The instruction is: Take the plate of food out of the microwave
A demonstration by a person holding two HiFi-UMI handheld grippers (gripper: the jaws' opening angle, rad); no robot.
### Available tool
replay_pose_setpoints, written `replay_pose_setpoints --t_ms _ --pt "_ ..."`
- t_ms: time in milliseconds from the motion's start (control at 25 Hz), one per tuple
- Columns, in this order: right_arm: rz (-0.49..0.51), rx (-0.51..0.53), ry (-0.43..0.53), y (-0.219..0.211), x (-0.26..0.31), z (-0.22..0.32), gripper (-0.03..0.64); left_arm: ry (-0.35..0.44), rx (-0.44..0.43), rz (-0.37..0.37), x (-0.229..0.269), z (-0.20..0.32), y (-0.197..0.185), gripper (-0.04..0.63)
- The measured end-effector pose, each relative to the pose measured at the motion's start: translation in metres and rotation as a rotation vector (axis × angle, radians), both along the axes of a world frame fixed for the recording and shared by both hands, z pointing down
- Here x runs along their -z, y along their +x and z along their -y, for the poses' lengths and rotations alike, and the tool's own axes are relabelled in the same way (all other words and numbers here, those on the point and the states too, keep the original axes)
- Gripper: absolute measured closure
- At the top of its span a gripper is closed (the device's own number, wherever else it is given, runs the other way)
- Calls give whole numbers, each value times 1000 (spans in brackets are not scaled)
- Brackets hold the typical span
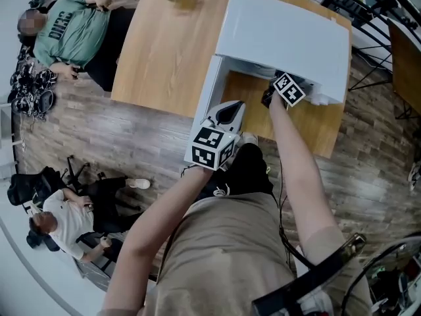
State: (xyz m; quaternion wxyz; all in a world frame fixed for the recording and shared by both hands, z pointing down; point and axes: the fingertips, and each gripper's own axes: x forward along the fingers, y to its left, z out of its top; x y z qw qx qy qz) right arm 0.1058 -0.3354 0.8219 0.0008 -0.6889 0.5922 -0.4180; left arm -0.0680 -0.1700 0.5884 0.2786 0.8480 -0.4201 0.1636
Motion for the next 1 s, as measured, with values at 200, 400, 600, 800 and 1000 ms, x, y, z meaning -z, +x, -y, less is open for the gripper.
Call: replay_pose_setpoints --t_ms 200,400,600,800,1000 --pt "-28 -24 -37 -1 -6 3 485 6 -6 -4 5 0 -10 591" --pt "-48 -1 -32 -4 -10 6 520 1 -15 -2 1 1 -12 591" --pt "-24 -3 -14 -5 -7 3 614 -10 -18 -1 -4 0 -13 591" --pt "6 -44 -20 2 -10 -10 614 -8 -25 9 -4 -4 -11 591" --pt "-107 -1 -31 1 -11 -12 474 -6 -33 19 -4 -12 -9 591"
